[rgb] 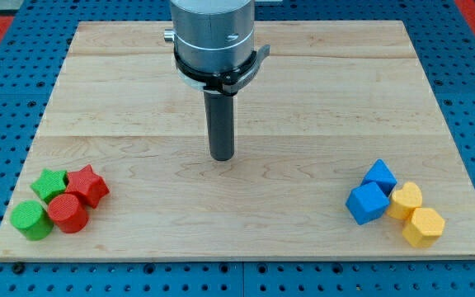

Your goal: Move your arm towards the bottom left

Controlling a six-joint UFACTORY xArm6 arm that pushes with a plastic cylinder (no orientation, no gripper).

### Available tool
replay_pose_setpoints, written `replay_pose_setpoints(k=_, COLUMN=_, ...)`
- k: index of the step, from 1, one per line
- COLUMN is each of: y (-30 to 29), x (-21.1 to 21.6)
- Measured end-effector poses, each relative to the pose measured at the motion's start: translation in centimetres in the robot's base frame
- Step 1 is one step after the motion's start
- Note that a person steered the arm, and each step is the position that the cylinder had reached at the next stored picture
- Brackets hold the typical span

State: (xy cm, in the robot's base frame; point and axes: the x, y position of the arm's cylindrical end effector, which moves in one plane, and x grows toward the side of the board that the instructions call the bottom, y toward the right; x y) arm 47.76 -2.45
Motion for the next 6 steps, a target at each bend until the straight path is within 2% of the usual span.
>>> replay_pose_setpoints(k=1, y=0.1, x=0.2)
replay_pose_setpoints(k=2, y=-1.6, x=2.4)
replay_pose_setpoints(k=3, y=-1.4, x=11.7)
replay_pose_setpoints(k=4, y=-3.2, x=14.1)
replay_pose_setpoints(k=6, y=-10.2, x=14.0)
